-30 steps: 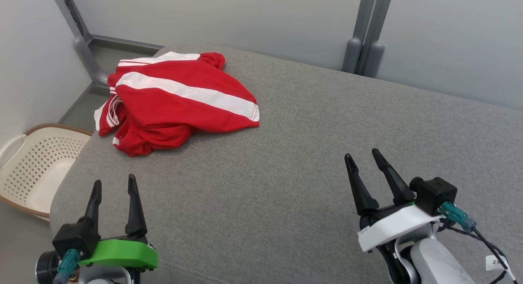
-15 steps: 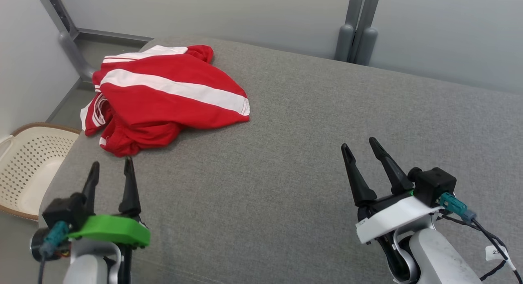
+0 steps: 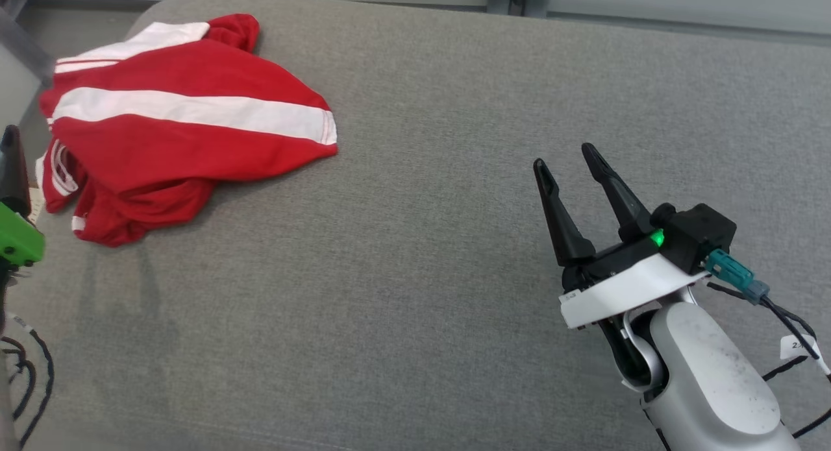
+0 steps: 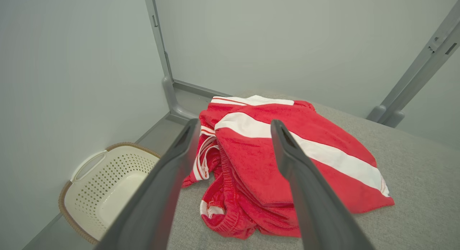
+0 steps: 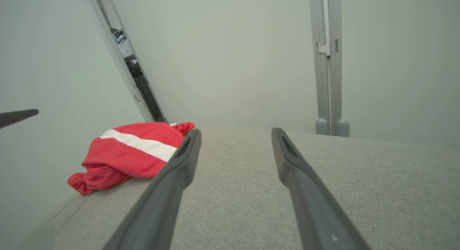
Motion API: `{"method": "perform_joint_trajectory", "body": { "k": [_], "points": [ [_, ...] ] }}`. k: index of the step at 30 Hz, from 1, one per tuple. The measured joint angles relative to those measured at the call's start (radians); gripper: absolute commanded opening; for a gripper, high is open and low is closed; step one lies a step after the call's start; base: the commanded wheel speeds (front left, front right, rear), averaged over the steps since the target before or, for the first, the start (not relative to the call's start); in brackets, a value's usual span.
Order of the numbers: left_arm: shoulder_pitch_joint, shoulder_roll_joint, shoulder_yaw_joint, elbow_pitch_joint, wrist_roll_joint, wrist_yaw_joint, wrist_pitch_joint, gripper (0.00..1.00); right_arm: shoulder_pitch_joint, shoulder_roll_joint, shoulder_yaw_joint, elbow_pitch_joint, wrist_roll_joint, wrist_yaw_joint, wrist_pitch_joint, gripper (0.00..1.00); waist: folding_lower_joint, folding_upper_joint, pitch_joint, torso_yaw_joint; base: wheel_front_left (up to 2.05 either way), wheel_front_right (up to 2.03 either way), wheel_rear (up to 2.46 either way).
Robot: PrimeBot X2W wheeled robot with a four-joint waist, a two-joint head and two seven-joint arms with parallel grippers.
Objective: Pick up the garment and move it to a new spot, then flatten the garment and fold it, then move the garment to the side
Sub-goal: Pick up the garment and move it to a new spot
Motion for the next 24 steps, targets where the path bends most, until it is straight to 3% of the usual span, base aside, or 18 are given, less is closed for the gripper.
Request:
{"method": "perform_joint_trajectory", "body": {
  "k": [7, 13, 23, 24],
  "points": [
    [-0.112, 0.127, 0.021, 0.2, -0.098, -0.012, 0.14, 1.0, -0.033, 0.001, 0.002, -0.013, -0.005, 0.0, 0.0, 1.0, 0.0, 0.0, 0.072, -0.093, 0.0, 0.0, 0.0],
    [-0.174, 0.2, 0.01, 0.341, -0.171, -0.017, 0.18, 1.0, -0.037, -0.001, -0.002, -0.023, -0.009, 0.0, 0.0, 1.0, 0.0001, 0.0, 0.119, -0.173, 0.0, 0.0, 0.0],
    [-0.197, 0.269, -0.04, 0.525, -0.254, -0.017, 0.212, 1.0, -0.039, 0.003, -0.004, -0.028, -0.01, 0.0, 0.0, 1.0, 0.0, 0.0, 0.164, -0.271, 0.0, 0.0, 0.0],
    [-0.199, 0.268, -0.05, 0.526, -0.258, -0.017, 0.201, 0.55, -0.037, 0.002, -0.007, -0.027, -0.01, 0.0, 0.0, 1.0, 0.0, 0.0, 0.164, -0.277, 0.0, 0.0, 0.0]
  ]
}}
